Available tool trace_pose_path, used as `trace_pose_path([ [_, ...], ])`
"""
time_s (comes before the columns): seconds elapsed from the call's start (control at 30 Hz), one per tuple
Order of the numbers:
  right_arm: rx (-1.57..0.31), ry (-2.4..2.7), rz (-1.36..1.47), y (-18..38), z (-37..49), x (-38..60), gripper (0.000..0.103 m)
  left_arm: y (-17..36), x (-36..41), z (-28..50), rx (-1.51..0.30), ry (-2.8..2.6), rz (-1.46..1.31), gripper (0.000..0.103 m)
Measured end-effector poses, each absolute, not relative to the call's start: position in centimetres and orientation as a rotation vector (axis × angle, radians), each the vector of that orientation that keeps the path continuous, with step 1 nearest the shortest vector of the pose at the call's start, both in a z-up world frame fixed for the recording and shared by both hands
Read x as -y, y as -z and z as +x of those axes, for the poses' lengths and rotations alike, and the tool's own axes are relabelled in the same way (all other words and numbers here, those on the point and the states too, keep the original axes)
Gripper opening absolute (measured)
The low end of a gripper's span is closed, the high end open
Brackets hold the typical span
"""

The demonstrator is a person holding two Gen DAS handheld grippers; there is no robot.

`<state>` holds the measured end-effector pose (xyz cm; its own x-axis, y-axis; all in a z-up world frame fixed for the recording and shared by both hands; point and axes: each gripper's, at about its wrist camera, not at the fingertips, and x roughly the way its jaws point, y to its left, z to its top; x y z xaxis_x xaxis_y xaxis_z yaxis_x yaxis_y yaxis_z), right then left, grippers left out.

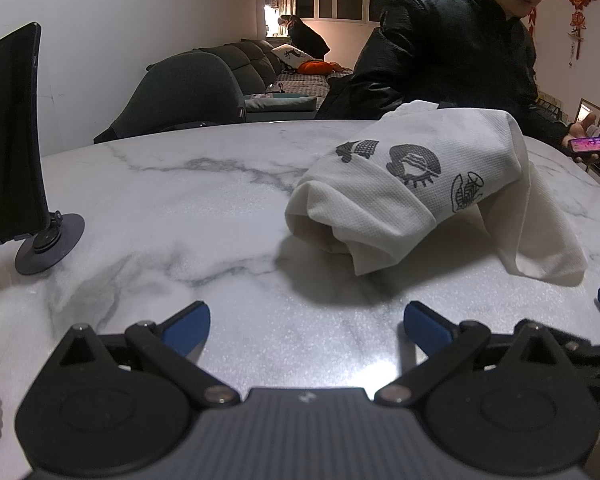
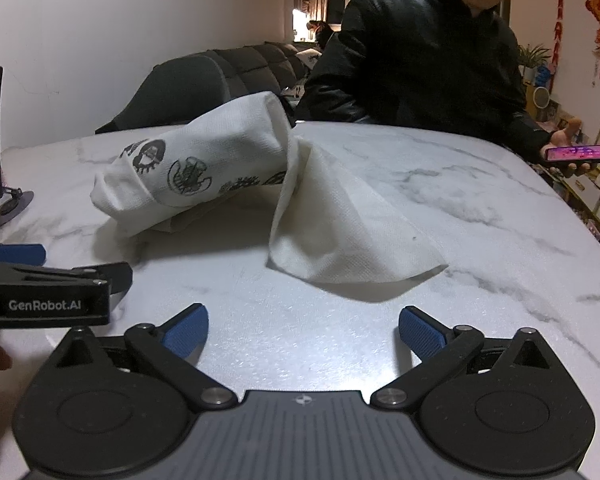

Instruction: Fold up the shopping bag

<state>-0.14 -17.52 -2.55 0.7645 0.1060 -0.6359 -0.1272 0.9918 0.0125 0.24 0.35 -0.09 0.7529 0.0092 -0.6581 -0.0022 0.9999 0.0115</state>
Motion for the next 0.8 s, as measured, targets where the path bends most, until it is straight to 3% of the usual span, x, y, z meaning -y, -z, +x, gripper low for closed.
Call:
trace_pose_path([
  [0.37,-0.643,-0.172,-0.023,1.1,0.4,17.9,0.059,-0.1,-0.9,-0.3,-0.708,0.017,-0.002,0.103],
  [0.8,-0.598,-0.241,0.002,0.8,2.7,17.0,0.037,-1.4,-3.2,-0.8,-0.678,0.022,-0.084,0.103],
])
